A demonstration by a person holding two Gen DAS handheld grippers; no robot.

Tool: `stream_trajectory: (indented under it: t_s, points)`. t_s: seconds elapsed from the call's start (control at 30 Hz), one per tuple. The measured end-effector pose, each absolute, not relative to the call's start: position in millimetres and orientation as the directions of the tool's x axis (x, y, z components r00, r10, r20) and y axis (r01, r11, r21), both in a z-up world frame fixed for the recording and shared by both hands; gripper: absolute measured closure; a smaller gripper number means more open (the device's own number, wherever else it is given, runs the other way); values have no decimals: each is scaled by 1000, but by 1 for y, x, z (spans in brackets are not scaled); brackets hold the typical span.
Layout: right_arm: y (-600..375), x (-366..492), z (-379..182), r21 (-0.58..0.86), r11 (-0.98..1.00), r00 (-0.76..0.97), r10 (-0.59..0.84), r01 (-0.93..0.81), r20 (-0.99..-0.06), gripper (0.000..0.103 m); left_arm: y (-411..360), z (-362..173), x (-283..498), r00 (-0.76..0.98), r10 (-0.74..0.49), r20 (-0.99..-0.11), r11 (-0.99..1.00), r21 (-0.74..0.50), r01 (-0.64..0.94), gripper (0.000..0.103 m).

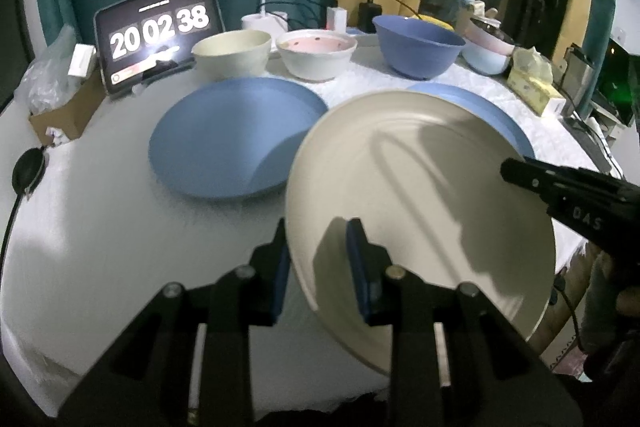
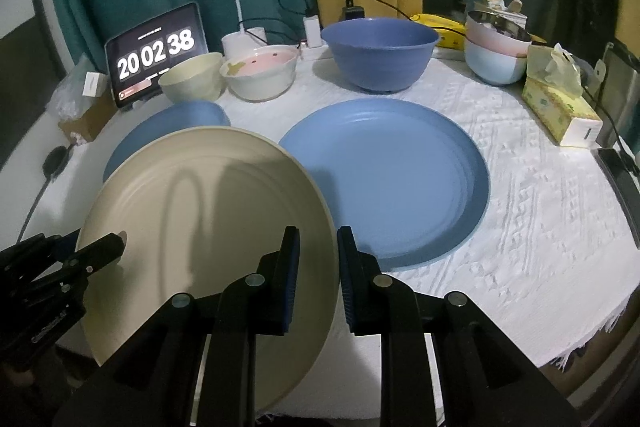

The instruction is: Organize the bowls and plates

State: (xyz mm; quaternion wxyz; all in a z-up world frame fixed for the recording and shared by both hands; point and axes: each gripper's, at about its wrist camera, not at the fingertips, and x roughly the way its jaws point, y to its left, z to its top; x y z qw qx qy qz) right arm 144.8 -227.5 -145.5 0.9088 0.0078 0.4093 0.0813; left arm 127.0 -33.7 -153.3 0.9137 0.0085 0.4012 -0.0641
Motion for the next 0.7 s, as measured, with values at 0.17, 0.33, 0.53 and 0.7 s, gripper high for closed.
stream_trajectory:
  t_s: [0.17, 0.33, 0.53, 0.7]
  points:
    - [-237, 153, -143, 91, 987, 655, 155, -131, -739, 82, -43, -149, 135, 670, -112, -734, 990, -27, 135, 75]
    - [-247, 162, -141, 101, 987, 657, 156, -121, -738, 82, -53, -147, 145, 667, -113, -736, 989, -20, 146, 75]
    - [-259, 175, -141, 111, 988, 655, 154, -107, -739, 82, -67, -144, 160, 662, -118, -740, 987, -12, 163, 75]
    - [-271, 187, -142, 119, 989, 655, 150, -92, -741, 82, -79, -143, 172, 656, -124, -744, 984, -5, 180, 75]
